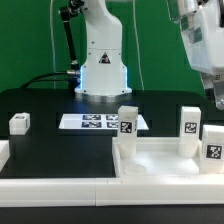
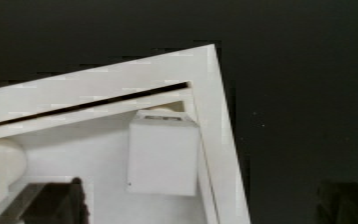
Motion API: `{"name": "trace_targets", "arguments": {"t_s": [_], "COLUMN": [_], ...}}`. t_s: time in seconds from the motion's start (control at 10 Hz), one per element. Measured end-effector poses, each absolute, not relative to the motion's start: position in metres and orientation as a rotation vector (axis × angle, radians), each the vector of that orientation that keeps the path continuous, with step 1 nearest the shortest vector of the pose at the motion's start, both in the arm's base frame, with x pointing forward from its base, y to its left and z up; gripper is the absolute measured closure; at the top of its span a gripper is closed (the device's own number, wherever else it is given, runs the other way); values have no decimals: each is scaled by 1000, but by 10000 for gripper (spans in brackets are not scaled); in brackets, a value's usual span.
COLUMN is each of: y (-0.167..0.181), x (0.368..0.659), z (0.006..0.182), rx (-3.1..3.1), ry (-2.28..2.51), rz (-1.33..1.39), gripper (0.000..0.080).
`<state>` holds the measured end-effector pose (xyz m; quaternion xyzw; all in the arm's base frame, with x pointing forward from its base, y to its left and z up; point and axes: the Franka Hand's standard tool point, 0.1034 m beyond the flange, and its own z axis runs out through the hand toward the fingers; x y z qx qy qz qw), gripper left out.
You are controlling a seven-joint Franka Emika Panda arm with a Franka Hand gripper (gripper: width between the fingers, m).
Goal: Assemble square table
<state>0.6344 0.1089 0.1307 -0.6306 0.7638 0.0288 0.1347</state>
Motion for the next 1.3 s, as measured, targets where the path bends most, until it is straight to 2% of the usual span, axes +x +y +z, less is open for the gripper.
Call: {"name": "trace_targets", "arguments": {"t_s": [0.2, 0.6, 0.7, 1.2, 1.3], "y": [108, 48, 45, 43, 24], "x": [634, 605, 600, 601, 593], "z": [130, 139, 131, 131, 124], "rx": [-1833, -2173, -2235, -2546, -2649], "ry": [2210, 1884, 1824, 1378, 1191], "rz": [82, -30, -50, -123, -189], "gripper": [150, 150, 150, 150, 150]}}
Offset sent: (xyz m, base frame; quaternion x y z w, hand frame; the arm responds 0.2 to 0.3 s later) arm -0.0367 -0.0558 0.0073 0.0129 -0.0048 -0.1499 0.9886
